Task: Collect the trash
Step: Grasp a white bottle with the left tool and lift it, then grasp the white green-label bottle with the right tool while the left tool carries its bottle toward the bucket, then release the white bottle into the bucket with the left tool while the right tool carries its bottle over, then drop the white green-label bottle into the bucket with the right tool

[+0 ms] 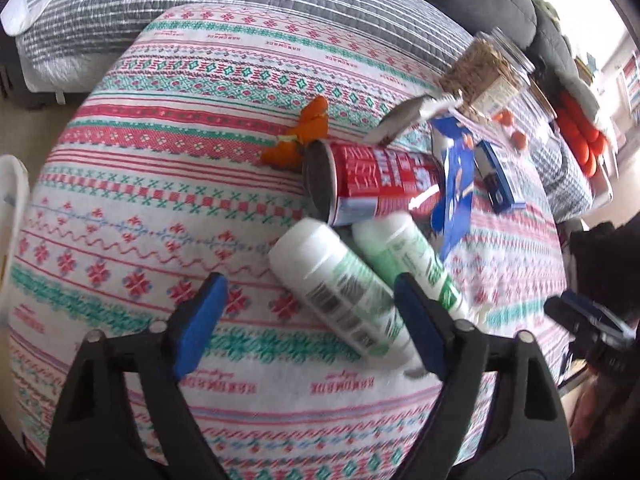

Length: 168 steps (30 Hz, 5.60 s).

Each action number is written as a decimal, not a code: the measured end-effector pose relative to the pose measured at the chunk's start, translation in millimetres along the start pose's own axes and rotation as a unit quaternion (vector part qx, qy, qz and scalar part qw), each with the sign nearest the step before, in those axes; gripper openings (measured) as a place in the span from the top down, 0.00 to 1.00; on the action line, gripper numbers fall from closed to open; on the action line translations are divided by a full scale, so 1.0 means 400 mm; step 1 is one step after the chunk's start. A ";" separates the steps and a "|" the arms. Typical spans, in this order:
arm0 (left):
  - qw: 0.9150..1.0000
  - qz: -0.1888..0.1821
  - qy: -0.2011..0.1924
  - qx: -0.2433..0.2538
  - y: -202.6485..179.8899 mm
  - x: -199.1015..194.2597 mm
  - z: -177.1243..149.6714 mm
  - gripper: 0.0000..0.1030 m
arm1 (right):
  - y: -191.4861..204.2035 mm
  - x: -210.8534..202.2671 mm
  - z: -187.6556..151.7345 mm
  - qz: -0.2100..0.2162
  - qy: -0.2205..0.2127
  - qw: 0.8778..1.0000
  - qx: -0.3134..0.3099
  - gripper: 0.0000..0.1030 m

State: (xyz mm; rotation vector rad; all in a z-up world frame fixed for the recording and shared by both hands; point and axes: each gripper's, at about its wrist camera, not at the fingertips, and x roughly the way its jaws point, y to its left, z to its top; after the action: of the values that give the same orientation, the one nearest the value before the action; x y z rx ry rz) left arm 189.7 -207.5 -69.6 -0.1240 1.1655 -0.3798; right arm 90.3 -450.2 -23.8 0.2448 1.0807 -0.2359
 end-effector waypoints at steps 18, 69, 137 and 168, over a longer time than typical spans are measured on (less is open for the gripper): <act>0.998 0.004 0.033 0.056 -0.029 0.010 -0.011 0.50 | 0.011 0.027 0.015 0.004 0.016 1.000 -0.001 0.16; 0.998 0.051 0.008 0.042 0.229 -0.173 -0.048 0.62 | 0.415 0.203 0.035 0.005 0.085 0.990 -0.116 0.59; 0.966 0.217 -0.087 -0.110 0.796 -0.474 -0.162 0.02 | 1.053 0.165 -0.015 0.229 0.059 0.957 -0.168 0.64; 0.971 0.202 -0.080 -0.101 0.769 -0.477 -0.166 0.02 | 0.944 0.089 -0.014 0.187 0.010 0.971 -0.149 0.30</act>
State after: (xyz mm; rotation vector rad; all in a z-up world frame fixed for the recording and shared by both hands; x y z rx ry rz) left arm 134.4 152.6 -18.6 -0.0893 1.0367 0.1092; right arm 217.6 -93.0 -27.4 0.1767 1.0538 0.2661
